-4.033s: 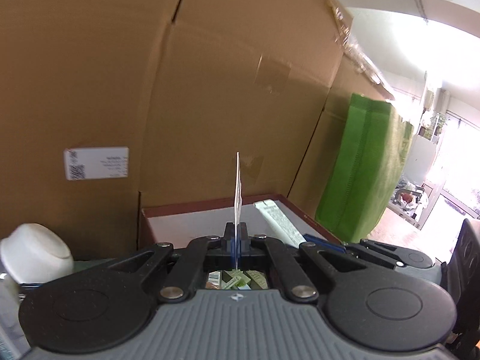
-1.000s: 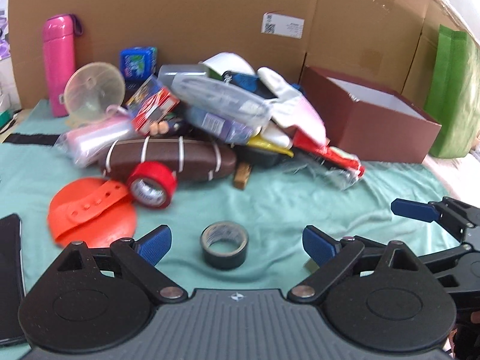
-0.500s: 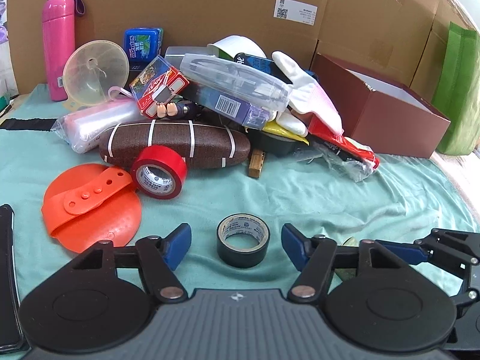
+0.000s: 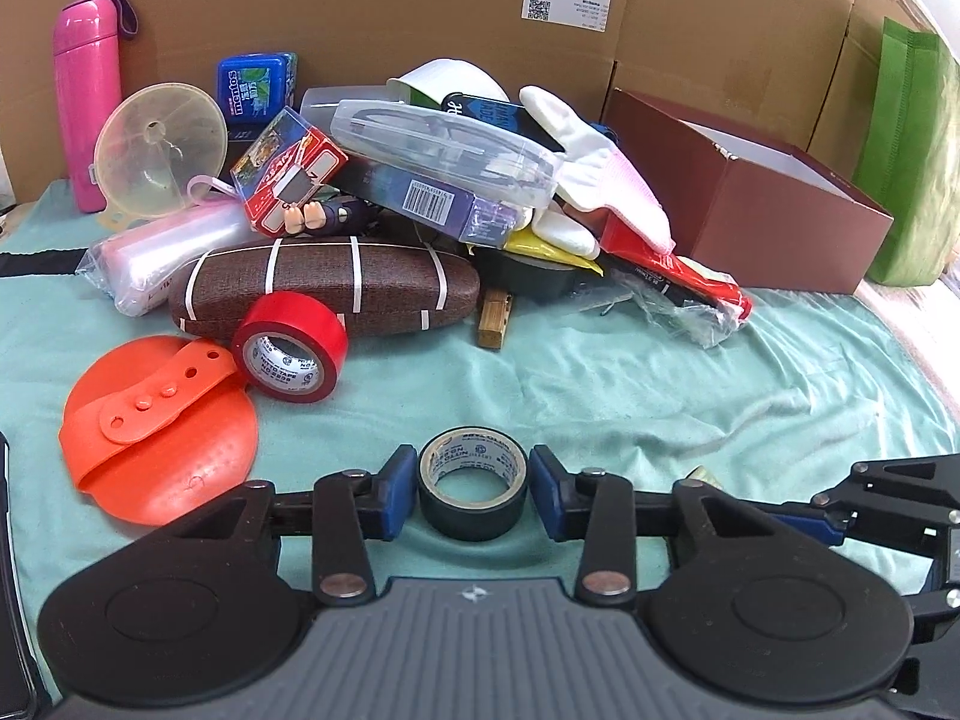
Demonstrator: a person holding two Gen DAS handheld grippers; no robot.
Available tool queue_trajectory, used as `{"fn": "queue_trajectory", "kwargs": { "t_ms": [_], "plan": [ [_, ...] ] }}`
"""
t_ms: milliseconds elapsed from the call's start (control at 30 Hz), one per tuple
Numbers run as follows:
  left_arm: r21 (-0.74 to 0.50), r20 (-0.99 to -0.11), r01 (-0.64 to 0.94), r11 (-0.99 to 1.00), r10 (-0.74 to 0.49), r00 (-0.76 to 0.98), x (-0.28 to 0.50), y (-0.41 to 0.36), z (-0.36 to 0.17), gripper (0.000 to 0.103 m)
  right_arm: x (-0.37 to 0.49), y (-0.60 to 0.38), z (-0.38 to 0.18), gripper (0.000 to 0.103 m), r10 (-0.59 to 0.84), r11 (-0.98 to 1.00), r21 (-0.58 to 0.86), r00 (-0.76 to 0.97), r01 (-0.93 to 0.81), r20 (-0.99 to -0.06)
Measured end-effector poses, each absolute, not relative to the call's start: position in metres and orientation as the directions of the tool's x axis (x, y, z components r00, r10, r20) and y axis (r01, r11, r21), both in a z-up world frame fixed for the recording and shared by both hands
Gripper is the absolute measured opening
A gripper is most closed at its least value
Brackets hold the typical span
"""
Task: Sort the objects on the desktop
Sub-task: 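Grasp the black tape roll with the left gripper while the right gripper grasps a green box, then carry the tape roll and green box over the brown shoebox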
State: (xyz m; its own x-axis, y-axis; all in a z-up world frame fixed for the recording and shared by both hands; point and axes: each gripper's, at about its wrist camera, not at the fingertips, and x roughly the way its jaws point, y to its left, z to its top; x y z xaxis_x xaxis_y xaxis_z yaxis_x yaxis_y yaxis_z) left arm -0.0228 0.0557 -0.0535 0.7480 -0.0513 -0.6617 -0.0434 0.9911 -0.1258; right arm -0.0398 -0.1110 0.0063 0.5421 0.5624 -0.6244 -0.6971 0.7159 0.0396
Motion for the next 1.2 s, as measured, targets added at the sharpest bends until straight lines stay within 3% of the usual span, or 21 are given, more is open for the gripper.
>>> {"fn": "queue_trajectory", "kwargs": {
  "t_ms": [867, 1200],
  "plan": [
    [-0.063, -0.66, -0.007, 0.998, -0.036, 0.75, -0.024, 0.048, -0.054, 0.04, -0.045, -0.113, 0.005, 0.022, 0.554, 0.716, 0.023, 0.548, -0.698, -0.626],
    [-0.064, -0.644, 0.06, 0.996, -0.087, 0.76, -0.025, 0.034, -0.044, 0.04, -0.039, -0.122, 0.007, 0.021, 0.542, 0.742, 0.028, 0.575, -0.67, -0.613]
  ]
}}
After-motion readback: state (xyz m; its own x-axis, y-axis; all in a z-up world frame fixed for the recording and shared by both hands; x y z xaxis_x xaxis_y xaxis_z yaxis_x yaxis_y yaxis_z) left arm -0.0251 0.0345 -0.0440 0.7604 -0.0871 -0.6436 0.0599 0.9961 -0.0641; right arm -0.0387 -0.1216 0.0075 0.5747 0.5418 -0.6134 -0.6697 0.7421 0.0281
